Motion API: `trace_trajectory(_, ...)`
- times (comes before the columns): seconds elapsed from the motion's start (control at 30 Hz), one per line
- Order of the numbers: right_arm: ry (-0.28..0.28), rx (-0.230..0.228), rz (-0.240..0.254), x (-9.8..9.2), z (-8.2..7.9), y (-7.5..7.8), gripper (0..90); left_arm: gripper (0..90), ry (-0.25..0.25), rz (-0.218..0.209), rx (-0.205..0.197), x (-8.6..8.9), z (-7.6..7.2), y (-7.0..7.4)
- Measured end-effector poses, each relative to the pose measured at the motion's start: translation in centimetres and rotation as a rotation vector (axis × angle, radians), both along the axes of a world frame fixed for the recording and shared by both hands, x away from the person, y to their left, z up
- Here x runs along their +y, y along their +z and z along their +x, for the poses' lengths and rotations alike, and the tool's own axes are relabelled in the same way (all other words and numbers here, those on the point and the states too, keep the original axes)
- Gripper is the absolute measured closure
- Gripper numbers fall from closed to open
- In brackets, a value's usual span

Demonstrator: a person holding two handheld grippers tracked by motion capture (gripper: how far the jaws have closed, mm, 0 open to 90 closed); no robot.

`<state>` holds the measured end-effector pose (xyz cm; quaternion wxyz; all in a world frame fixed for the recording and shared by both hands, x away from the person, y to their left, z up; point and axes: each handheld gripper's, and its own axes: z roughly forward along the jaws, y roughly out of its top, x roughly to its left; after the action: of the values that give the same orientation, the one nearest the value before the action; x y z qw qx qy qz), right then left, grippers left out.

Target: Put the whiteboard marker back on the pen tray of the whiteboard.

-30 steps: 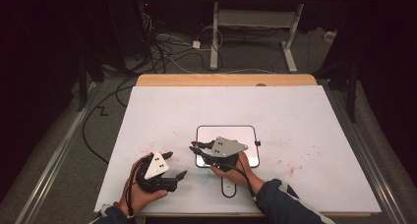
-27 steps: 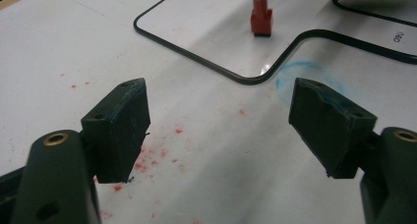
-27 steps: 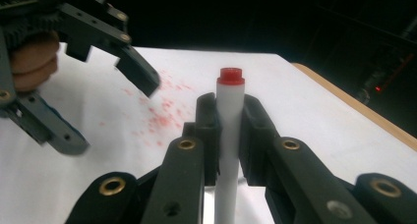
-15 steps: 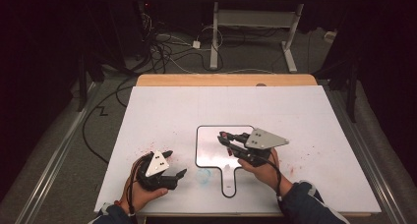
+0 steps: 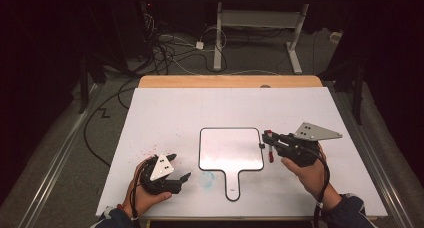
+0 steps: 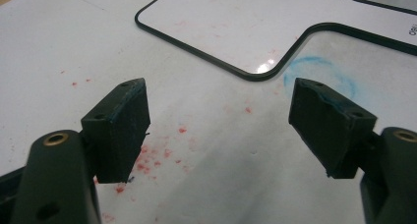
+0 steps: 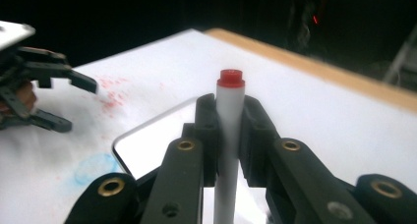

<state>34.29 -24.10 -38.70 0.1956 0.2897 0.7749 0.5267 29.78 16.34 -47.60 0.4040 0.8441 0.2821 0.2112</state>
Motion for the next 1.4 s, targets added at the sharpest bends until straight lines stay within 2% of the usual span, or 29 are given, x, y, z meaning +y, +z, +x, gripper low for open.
trace_trajectory(0.07, -0.023, 0.066, -0.011, -0.6, 0.3, -0.5, 81.1, 22.7, -0.002, 0.002, -0.003, -0.1, 0.0, 0.0)
trace_trajectory(0.1, -0.029, 0.077, -0.016, -0.8, 0.5, -0.7, 81.1, 22.6, -0.004, 0.006, -0.003, -0.1, 0.0, 0.0)
trace_trajectory(0.3, -0.062, 0.230, -0.019, -1.1, 2.1, -2.4, 81.0, 22.6, -0.003, 0.010, 0.004, 0.0, 0.0, -0.1)
trace_trajectory(0.37, -0.067, 0.255, -0.029, -1.0, 2.5, -3.0, 80.8, 22.6, -0.006, 0.010, 0.004, -0.1, 0.1, 0.0)
trace_trajectory(0.43, -0.078, 0.307, -0.030, -0.9, 3.3, -4.0, 80.7, 22.6, -0.013, 0.017, 0.004, -0.3, 0.2, 0.0)
trace_trajectory(0.47, -0.081, 0.314, -0.031, -0.8, 3.6, -4.4, 80.3, 22.5, -0.017, 0.022, 0.005, -0.4, 0.3, 0.0)
trace_trajectory(0.73, -0.125, 0.310, -0.038, -0.3, 5.6, -6.6, 75.4, 22.6, -0.019, 0.023, 0.008, -0.6, 0.3, -0.1)
trace_trajectory(0.8, -0.125, 0.329, -0.042, 0.0, 6.2, -7.2, 76.0, 22.6, -0.017, 0.023, 0.012, -0.5, 0.4, -0.2)
trace_trajectory(1.03, -0.145, 0.323, -0.091, 1.5, 7.1, -8.5, 76.3, 22.6, -0.019, 0.037, 0.023, -0.6, 0.4, -0.3)
trace_trajectory(1.17, -0.182, 0.273, -0.157, 1.8, 7.3, -8.6, 73.1, 22.6, -0.019, 0.038, 0.022, -0.6, 0.3, -0.3)
trace_trajectory(1.23, -0.190, 0.265, -0.187, 1.9, 7.4, -8.6, 73.5, 22.6, -0.022, 0.041, 0.022, -0.7, 0.2, -0.3)
trace_trajectory(1.37, -0.225, 0.228, -0.237, 1.7, 7.4, -8.5, 72.2, 22.6, -0.027, 0.042, 0.021, -0.6, 0.0, -0.3)
trace_trajectory(1.4, -0.231, 0.225, -0.236, 1.5, 7.4, -8.5, 72.4, 22.6, -0.027, 0.042, 0.020, -0.6, 0.0, -0.3)
